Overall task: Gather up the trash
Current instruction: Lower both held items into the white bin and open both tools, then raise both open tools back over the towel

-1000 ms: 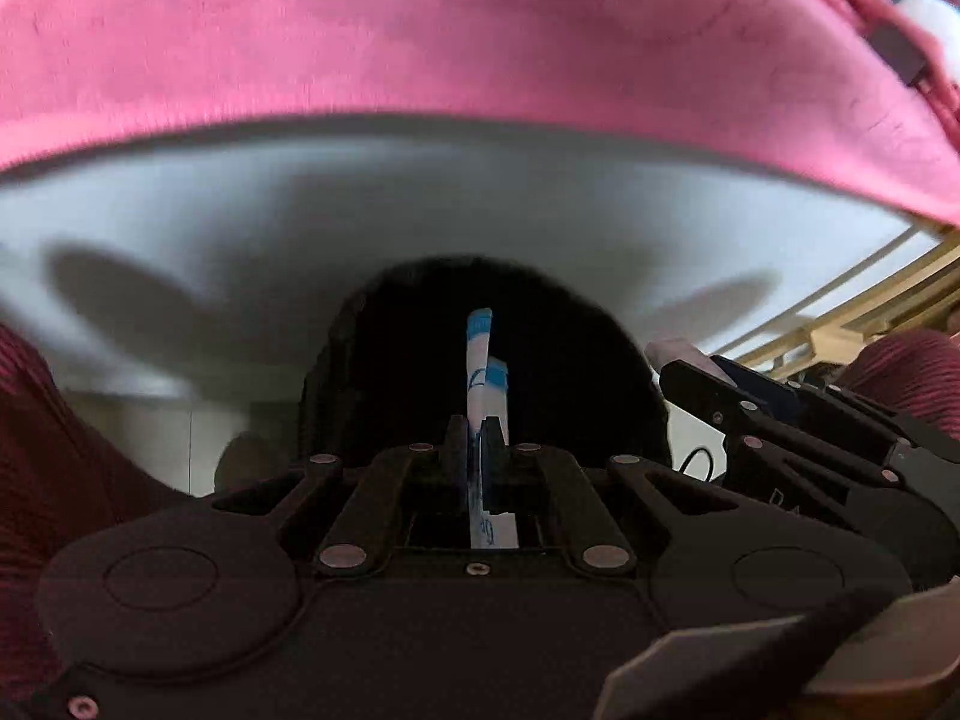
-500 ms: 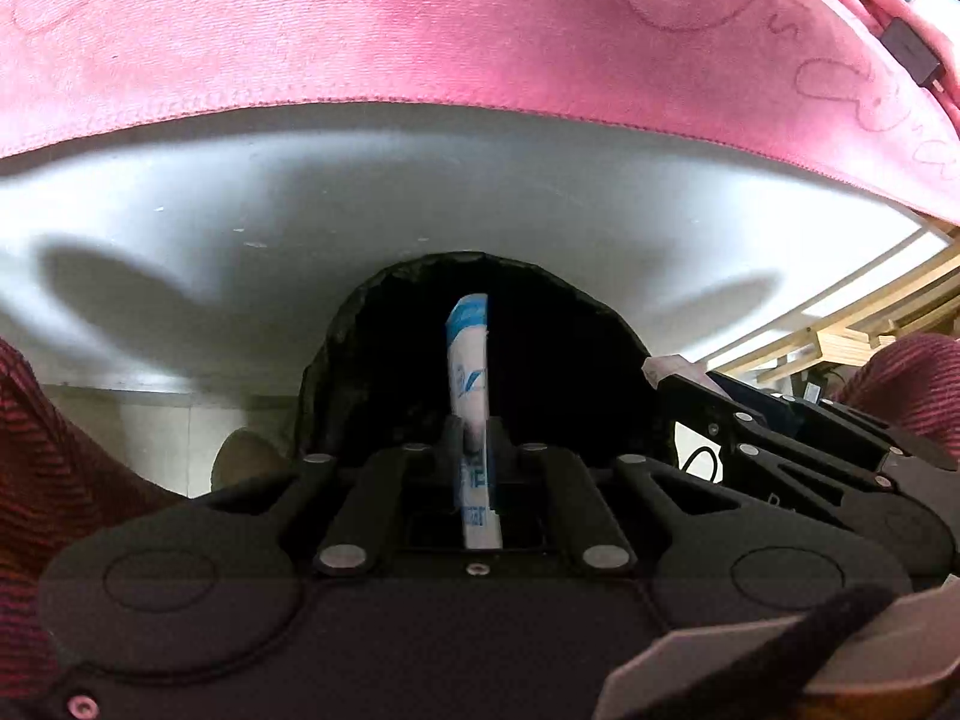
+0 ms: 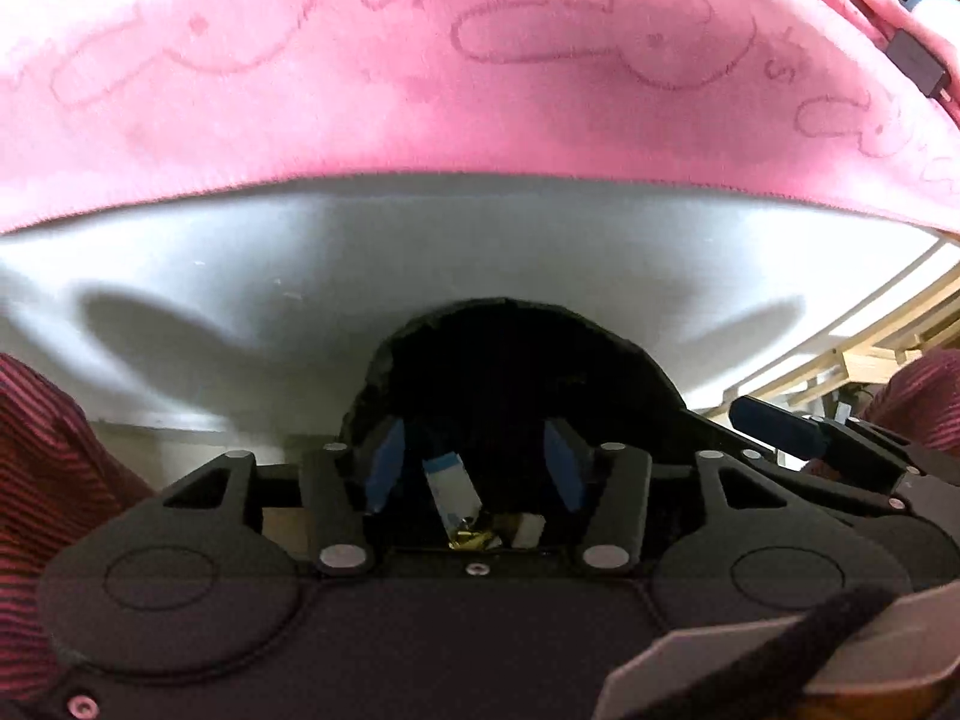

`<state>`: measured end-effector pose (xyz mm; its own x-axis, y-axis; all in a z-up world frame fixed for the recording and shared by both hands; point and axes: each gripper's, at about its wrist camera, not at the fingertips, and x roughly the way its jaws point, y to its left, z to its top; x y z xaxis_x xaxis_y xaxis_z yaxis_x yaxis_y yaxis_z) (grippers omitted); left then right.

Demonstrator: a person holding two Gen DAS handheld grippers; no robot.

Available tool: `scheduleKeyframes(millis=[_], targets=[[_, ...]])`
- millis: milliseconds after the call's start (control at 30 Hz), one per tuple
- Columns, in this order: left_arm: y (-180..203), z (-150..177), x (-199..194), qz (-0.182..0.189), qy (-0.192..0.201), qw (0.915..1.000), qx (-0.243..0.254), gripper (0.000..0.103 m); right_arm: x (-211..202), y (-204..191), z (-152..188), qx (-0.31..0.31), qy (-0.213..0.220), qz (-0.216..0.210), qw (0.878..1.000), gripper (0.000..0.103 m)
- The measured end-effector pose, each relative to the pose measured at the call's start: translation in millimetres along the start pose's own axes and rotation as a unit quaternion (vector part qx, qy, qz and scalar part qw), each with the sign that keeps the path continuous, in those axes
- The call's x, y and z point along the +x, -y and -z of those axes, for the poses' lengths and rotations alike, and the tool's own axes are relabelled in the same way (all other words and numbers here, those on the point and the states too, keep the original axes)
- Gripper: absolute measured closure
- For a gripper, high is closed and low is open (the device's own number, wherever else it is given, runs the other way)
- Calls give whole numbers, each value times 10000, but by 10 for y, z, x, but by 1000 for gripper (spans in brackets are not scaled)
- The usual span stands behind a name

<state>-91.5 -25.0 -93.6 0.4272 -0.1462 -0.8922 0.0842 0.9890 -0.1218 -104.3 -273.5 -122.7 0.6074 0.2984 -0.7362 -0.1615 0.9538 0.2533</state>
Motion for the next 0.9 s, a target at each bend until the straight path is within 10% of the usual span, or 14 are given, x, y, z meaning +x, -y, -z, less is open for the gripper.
scheduleKeyframes(millis=[267,667,900], targets=[[-1,-180,-406,44,657,9978,98,24,-311,-54,-256,-266,754,43,9968,33],[34,-651,-939,-54,2395,9708,155,5,-692,-208,-896,-1028,2444,503,9629,17],[-21,-1015,-750,175,2685,9631,-10,3,-510,-138,-1283,-1479,2534,507,9546,16]])
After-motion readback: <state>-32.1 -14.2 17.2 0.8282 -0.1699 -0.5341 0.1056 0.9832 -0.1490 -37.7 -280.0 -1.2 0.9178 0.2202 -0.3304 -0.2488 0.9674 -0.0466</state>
